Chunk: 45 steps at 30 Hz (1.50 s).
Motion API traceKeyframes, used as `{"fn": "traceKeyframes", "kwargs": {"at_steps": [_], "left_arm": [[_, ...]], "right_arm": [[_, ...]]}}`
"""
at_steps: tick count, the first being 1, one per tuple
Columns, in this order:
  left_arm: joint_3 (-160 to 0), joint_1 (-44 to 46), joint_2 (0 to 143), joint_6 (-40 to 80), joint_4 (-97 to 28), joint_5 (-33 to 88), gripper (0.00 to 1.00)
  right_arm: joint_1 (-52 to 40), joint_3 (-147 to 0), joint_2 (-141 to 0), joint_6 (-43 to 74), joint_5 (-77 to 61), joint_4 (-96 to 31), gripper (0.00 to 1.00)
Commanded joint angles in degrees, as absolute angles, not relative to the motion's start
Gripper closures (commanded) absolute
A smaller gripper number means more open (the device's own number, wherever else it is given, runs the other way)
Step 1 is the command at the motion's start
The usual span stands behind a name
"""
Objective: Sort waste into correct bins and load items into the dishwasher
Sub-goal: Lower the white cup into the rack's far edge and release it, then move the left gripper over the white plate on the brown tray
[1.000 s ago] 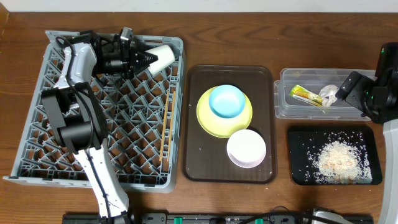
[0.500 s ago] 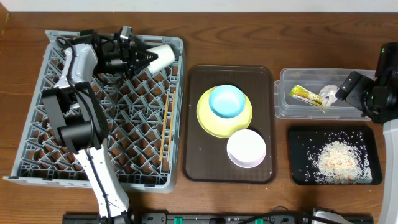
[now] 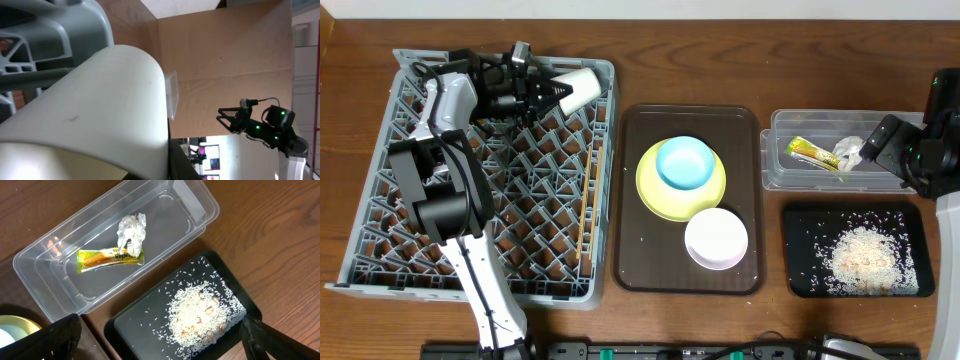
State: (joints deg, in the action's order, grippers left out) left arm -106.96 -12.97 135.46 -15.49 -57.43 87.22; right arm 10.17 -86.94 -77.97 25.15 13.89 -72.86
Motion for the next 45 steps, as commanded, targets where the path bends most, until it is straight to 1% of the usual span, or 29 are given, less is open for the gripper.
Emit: {"fn": "traceKeyframes", "kwargs": {"at_steps": [1,4,7,10,12,13,15,16,17,20,22,28,29,31,32,33,34,36,37,38,39,40,41,42,44,45], "left_arm": [[-106.28,-13.19,136.53,-15.79,-58.17,81.73,0.92],[-106.30,-13.76,136.53,-11.77,-59.09,74.17,0.92],[-106.30,-14.48,136.51,-11.68,-62.00,67.09,0.91],[-106.30,-15.40,136.22,-11.68,-64.47,63.46,0.90],[-106.39,-16.14,135.70,-11.70,-65.87,63.09,0.83],[-106.48,-16.47,135.28,-11.70,-66.35,63.09,0.68],[-106.52,-17.17,134.10,-11.66,-66.85,62.19,0.49],[-106.52,-17.50,133.45,-11.62,-66.96,61.12,0.45],[-106.52,-17.76,132.62,-10.92,-67.09,59.64,0.43],[-106.52,-18.44,129.16,-7.68,-67.42,53.54,0.41],[-106.52,-18.59,126.04,-6.44,-67.51,50.39,0.36],[-106.52,-17.93,113.19,1.23,-68.84,40.71,0.34],[-106.52,-17.54,110.96,2.22,-69.65,39.53,0.29],[-106.52,-16.25,106.76,3.40,-71.66,37.56,0.26],[-106.50,-15.29,104.64,3.33,-72.42,37.19,0.21],[-106.50,-14.39,103.07,3.33,-72.47,37.21,0.05],[-106.50,-13.39,101.65,3.42,-72.42,37.23,0.03],[-106.50,-10.94,99.74,4.29,-72.23,37.26,0.03],[-106.50,-9.58,99.31,4.43,-72.25,37.26,0.07],[-106.50,-8.10,99.18,4.43,-72.31,37.26,0.31],[-106.50,-6.22,99.18,4.43,-72.69,37.23,0.51],[-106.34,-4.38,99.26,4.43,-73.01,37.23,0.65],[-105.97,-2.33,99.37,4.40,-73.23,37.21,0.75],[-105.47,-0.25,99.44,4.40,-73.30,37.04,0.79],[-104.20,4.27,99.50,4.40,-73.01,35.90,0.79],[-103.37,7.09,99.61,4.45,-72.58,35.05,0.76]], "right_arm": [[10.46,-87.26,-77.91,24.75,14.31,-72.95,0.01],[10.46,-87.26,-77.91,24.75,14.31,-72.95,0.01],[10.46,-87.26,-77.91,24.77,14.31,-72.95,0.01],[10.46,-87.26,-77.91,24.75,14.31,-72.95,0.01],[10.46,-87.26,-77.91,24.75,14.31,-72.93,0.01],[10.46,-87.26,-77.91,24.75,14.31,-72.95,0.01],[10.46,-87.26,-77.91,24.75,14.31,-72.95,0.01],[10.46,-87.26,-77.91,24.77,14.31,-72.93,0.01],[10.46,-87.26,-77.91,24.75,14.31,-72.93,0.01],[10.46,-87.26,-77.91,24.77,14.31,-72.95,0.01],[10.46,-87.26,-77.91,24.77,14.31,-72.95,0.01],[10.46,-87.26,-77.91,24.75,14.31,-72.95,0.01],[10.46,-87.26,-77.91,24.75,14.31,-72.93,0.01],[10.46,-87.26,-77.91,24.75,14.31,-72.95,0.01],[10.46,-87.26,-77.91,24.77,14.31,-72.95,0.01],[10.46,-87.26,-77.91,24.75,14.31,-72.95,0.01],[10.46,-87.26,-77.91,24.75,14.31,-72.93,0.01],[10.46,-87.26,-77.91,24.75,14.31,-72.95,0.01],[10.46,-87.26,-77.91,24.75,14.31,-72.95,0.01],[10.46,-87.26,-77.91,24.75,14.31,-72.95,0.01],[10.46,-87.26,-77.91,24.77,14.31,-72.95,0.01],[10.46,-87.26,-77.91,24.75,14.31,-72.93,0.01],[10.46,-87.26,-77.91,24.75,14.31,-72.95,0.01],[10.46,-87.26,-77.91,24.77,14.31,-72.93,0.01],[10.46,-87.26,-77.91,24.77,14.31,-72.95,0.01],[10.46,-87.26,-77.91,24.75,14.31,-72.95,0.01]]}}
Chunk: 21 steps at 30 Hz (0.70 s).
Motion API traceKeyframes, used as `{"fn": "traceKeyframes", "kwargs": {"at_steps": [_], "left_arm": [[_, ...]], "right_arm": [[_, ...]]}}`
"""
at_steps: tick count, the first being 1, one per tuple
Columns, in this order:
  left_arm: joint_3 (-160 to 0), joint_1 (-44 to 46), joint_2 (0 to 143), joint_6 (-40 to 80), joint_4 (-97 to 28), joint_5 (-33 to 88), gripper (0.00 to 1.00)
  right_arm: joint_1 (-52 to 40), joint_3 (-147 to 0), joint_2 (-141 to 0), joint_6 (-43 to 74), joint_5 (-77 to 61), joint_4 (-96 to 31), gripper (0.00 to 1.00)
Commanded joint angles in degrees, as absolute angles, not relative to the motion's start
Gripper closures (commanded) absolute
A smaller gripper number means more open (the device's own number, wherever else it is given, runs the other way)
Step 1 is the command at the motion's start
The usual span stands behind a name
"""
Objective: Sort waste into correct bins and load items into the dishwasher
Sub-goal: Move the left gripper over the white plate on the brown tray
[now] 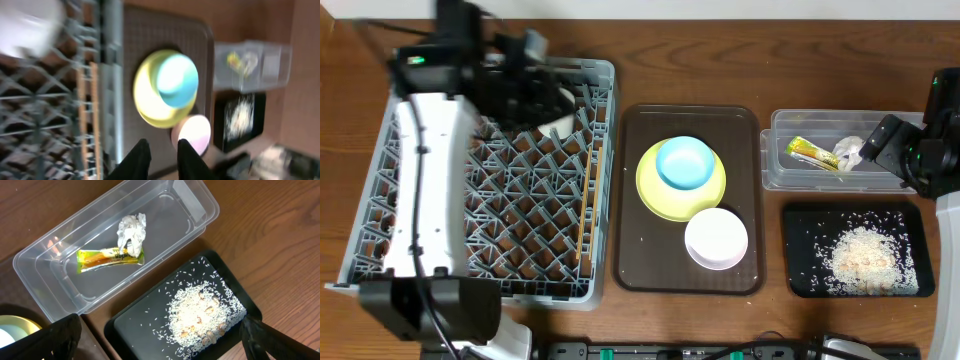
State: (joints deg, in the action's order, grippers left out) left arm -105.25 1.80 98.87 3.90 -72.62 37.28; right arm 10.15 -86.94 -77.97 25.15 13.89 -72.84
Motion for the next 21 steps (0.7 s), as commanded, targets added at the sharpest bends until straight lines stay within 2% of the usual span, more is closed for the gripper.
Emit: {"fn": "traceKeyframes", "kwargs": {"at_steps": [1,7,10,12,15,21], "left_arm": [[-102.61,9.45,99.70,4.49,-72.05,34.35,0.73],[-95.85,24.75,99.98,10.17,-65.93,25.65,0.65],[-91.72,32.23,99.98,13.89,-61.67,19.92,0.52],[-89.19,36.45,99.98,16.71,-59.42,16.05,0.47],[-85.65,42.09,99.98,21.47,-56.55,12.36,0.47],[-79.66,50.43,99.98,25.45,-50.04,12.34,0.47]], "right_arm": [[10.46,-87.26,-77.91,24.75,14.31,-72.95,0.01],[10.46,-87.26,-77.91,24.75,14.31,-72.93,0.01],[10.46,-87.26,-77.91,24.75,14.31,-72.93,0.01],[10.46,-87.26,-77.91,24.77,14.31,-72.93,0.01],[10.46,-87.26,-77.91,24.75,14.31,-72.95,0.01],[10.46,-87.26,-77.91,24.77,14.31,-72.95,0.01]]}}
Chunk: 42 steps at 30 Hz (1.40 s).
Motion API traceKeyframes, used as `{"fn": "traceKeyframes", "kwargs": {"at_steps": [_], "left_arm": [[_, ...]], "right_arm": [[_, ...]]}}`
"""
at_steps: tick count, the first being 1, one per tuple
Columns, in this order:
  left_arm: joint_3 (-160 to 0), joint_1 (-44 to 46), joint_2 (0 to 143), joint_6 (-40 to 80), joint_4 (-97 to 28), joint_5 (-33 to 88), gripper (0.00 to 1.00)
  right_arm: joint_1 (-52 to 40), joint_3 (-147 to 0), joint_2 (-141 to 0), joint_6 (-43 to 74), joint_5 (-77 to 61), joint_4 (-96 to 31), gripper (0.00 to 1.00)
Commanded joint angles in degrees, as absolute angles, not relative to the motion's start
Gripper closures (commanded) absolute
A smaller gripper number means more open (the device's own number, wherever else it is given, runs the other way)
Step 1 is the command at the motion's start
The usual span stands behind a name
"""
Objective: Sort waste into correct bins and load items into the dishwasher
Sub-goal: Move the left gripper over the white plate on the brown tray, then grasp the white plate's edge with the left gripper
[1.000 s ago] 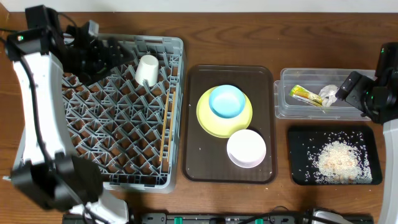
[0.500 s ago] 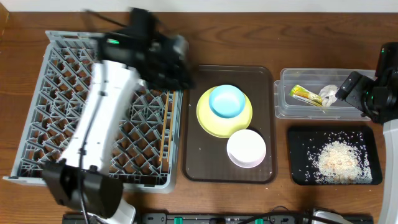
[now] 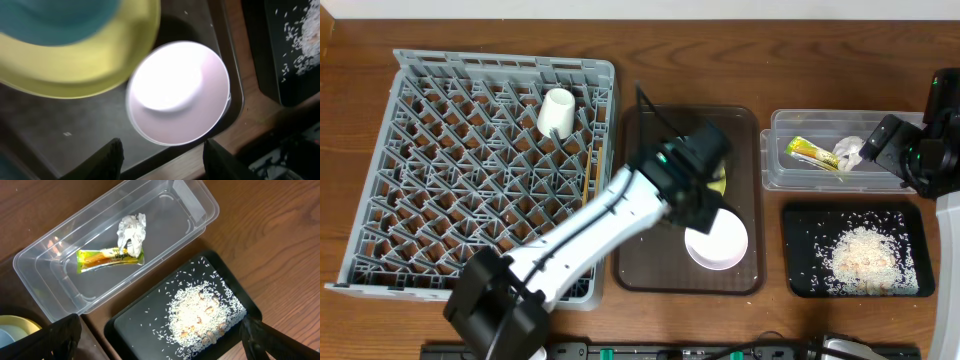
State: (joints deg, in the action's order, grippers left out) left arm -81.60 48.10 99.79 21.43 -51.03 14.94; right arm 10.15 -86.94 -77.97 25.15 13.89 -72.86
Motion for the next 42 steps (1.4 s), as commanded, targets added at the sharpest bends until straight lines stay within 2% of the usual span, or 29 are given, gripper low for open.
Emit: {"fn": "traceKeyframes", "kwargs": {"at_steps": [1,6,9,13,21,28,37,41,42], "left_arm": [[-78.76,51.55,99.98,25.50,-48.90,12.34,0.47],[-73.91,55.90,99.98,26.28,-41.78,11.92,0.47],[-71.35,57.58,100.01,29.50,-39.07,5.56,0.47],[-68.73,58.08,100.01,31.64,-40.07,-4.19,0.47],[-64.23,57.87,100.01,31.83,-40.25,-10.24,0.47],[-64.16,54.85,99.96,33.08,-48.99,-23.05,0.47],[-69.71,51.35,97.93,33.74,-57.82,-22.09,0.47],[-71.66,52.51,94.78,33.74,-55.13,-14.09,0.48],[-71.66,52.88,93.93,33.71,-53.82,-10.76,0.53]], "right_arm": [[10.46,-87.26,-77.91,24.75,14.31,-72.93,0.01],[10.46,-87.26,-77.91,24.75,14.31,-72.93,0.01],[10.46,-87.26,-77.91,24.75,14.31,-72.93,0.01],[10.46,-87.26,-77.91,24.75,14.31,-72.95,0.01],[10.46,-87.26,-77.91,24.75,14.31,-72.95,0.01],[10.46,-87.26,-77.91,24.75,14.31,-72.93,0.01],[10.46,-87.26,-77.91,24.75,14.31,-72.93,0.01],[10.46,-87.26,-77.91,24.75,14.31,-72.93,0.01],[10.46,-87.26,-77.91,24.75,14.31,-72.95,0.01]]}}
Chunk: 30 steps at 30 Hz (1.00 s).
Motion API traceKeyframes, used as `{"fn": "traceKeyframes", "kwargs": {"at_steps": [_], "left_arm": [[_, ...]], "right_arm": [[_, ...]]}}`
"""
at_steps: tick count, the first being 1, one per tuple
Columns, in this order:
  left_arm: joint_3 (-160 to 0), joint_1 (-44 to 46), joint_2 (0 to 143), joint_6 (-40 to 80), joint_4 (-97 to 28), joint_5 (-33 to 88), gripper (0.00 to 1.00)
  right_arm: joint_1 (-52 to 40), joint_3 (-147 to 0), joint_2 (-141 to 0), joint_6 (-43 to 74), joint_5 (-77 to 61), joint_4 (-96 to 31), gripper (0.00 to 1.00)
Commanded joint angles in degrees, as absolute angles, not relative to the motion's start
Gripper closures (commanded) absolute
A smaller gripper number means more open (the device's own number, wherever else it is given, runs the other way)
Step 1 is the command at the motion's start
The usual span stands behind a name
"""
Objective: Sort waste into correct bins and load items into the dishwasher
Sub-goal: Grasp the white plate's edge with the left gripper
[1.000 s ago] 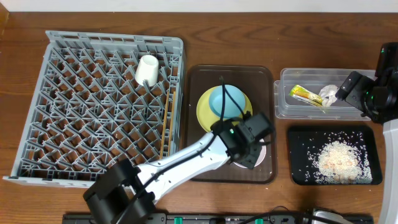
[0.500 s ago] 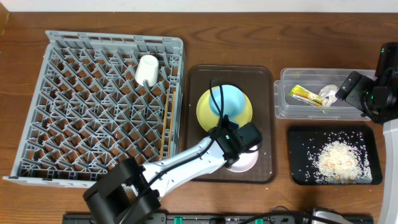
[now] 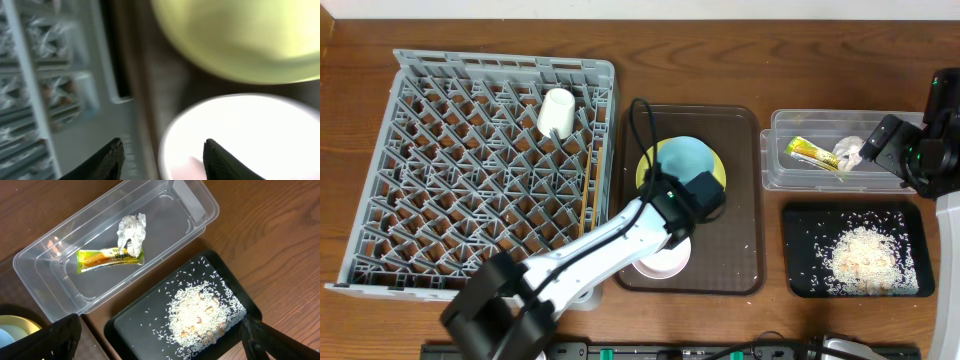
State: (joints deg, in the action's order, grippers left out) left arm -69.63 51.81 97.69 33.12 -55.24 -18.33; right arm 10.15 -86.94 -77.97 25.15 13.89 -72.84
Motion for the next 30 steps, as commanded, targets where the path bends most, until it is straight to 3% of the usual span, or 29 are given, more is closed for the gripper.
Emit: {"fn": "traceKeyframes", "kwargs": {"at_steps": [1,4,14,28,30], "left_arm": [[-71.66,53.39,93.27,33.74,-52.51,-7.16,0.57],[-71.57,55.51,93.01,33.76,-50.61,-1.78,0.61],[-68.01,64.36,97.27,35.20,-46.24,-3.27,0.61],[-67.70,65.49,106.83,36.34,-45.30,-10.11,0.61],[-67.66,65.56,107.77,36.34,-45.39,-9.85,0.66]], "right_arm": [[10.46,-87.26,-77.91,24.75,14.31,-72.95,0.01],[10.46,-87.26,-77.91,24.75,14.31,-72.93,0.01],[10.46,-87.26,-77.91,24.75,14.31,-72.95,0.01],[10.46,-87.26,-77.91,24.75,14.31,-72.95,0.01],[10.46,-87.26,-77.91,24.75,14.31,-72.95,0.01]]}}
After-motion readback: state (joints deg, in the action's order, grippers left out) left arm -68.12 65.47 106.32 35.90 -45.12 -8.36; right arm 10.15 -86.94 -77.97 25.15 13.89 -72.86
